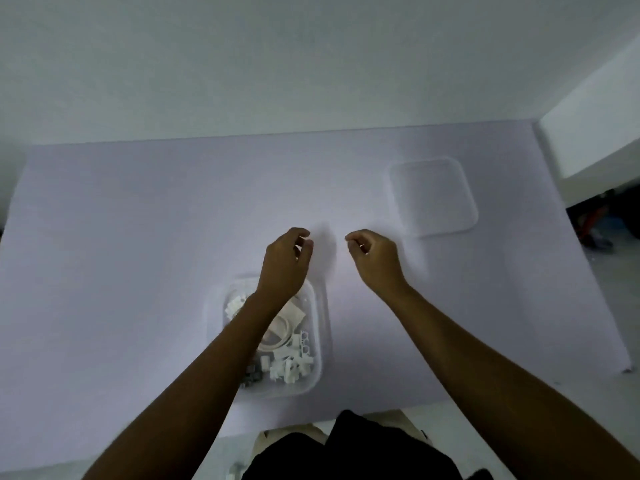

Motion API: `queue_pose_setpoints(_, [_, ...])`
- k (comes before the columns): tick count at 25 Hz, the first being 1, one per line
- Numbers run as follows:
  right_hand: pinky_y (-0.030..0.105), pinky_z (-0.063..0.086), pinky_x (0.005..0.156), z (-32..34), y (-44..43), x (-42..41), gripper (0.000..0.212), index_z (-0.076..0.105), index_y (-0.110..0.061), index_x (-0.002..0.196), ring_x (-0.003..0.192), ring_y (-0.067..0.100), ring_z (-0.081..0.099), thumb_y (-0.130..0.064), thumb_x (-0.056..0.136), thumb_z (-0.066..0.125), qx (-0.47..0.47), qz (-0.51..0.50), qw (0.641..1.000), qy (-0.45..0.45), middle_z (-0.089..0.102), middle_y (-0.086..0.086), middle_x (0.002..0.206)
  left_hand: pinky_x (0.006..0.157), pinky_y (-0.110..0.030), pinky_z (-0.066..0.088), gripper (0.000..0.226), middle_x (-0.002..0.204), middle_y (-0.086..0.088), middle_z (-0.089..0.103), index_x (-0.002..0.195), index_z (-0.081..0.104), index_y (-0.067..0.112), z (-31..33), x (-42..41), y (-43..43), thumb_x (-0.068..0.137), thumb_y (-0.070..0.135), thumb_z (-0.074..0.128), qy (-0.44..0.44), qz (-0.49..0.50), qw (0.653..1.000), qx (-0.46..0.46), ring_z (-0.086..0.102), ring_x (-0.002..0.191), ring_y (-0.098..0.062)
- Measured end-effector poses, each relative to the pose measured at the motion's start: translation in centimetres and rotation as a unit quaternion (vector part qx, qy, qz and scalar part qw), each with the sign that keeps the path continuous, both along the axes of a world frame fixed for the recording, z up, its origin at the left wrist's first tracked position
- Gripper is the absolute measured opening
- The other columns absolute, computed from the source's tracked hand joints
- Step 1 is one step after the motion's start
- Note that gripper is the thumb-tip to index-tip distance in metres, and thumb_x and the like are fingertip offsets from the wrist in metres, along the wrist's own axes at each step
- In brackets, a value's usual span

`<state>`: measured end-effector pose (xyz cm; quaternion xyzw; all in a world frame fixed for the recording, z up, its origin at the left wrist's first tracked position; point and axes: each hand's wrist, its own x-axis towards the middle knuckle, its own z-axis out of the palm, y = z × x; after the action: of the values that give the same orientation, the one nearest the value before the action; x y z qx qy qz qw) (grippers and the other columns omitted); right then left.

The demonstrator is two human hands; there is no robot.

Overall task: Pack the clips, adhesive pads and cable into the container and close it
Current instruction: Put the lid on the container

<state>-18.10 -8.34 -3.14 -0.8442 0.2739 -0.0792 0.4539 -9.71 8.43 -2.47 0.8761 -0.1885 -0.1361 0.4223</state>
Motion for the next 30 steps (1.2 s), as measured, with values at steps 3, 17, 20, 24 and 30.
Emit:
queue_pose_setpoints(3, [0.022, 0.051, 0.079, -0.7, -8.1, 0.1, 0.016, 0.071, -0.011, 0.106, 0.087, 0.014, 0.065, -0.015, 0.094, 0.061, 0.017, -0.091, 0.995, 0.042, 0.071, -0.001, 0.099, 0.069, -0.017, 0.042, 0.028, 0.102, -0.004, 0.070, 0.119, 0.062, 0.010, -1.0, 1.6, -7.7, 0.098, 0.027, 0.055, 0.076, -0.003, 0.997, -0.002, 0.060, 0.079, -0.011])
queue_pose_setpoints(17, [0.044, 0.039, 0.111, -9.8, -30.6, 0.5, 0.064, 0.034, -0.010, 0.149, 0.139, 0.034, 0.038, -0.025, 0.093, 0.061, 0.033, -0.182, 0.961, 0.208, 0.043, 0.017, 0.149, 0.106, -0.047, 0.035, 0.061, 0.137, -0.020, 0.043, 0.138, 0.046, 0.006, -10.1, 2.0, -29.7, 0.095, 0.049, 0.049, 0.197, 0.013, 0.958, 0.208, 0.040, 0.127, -0.041])
queue_pose_setpoints(20, [0.036, 0.044, 0.102, -9.8, -29.7, 0.1, 0.053, 0.045, -0.008, 0.140, 0.125, 0.032, 0.053, -0.021, 0.091, 0.063, 0.073, -0.222, 0.959, 0.160, 0.055, 0.017, 0.137, 0.108, -0.048, 0.037, 0.063, 0.139, -0.017, 0.042, 0.141, 0.040, 0.009, -9.2, 1.4, -30.1, 0.093, 0.048, 0.053, 0.255, 0.102, 0.952, 0.138, 0.041, 0.129, -0.038])
queue_pose_setpoints(24, [0.031, 0.045, 0.095, -8.5, -27.4, -1.6, 0.052, 0.049, -0.006, 0.136, 0.114, 0.028, 0.059, -0.026, 0.090, 0.067, 0.159, -0.266, 0.942, 0.125, 0.060, 0.012, 0.128, 0.090, -0.042, 0.051, 0.050, 0.121, -0.014, 0.056, 0.130, 0.035, 0.008, -6.6, 0.7, -27.4, 0.095, 0.036, 0.056, 0.263, 0.195, 0.945, 0.004, 0.058, 0.106, -0.030])
queue_pose_setpoints(30, [0.032, 0.040, 0.079, -5.7, -17.6, -3.4, 0.040, 0.046, -0.031, 0.075, 0.087, 0.017, 0.048, -0.071, 0.074, 0.046, 0.210, -0.273, 0.936, 0.074, 0.048, -0.006, 0.085, 0.063, -0.035, 0.048, 0.036, 0.066, -0.001, 0.053, 0.120, 0.039, 0.014, -0.3, -1.4, -17.8, 0.094, 0.034, 0.054, 0.146, 0.199, 0.969, -0.014, 0.053, 0.059, -0.018])
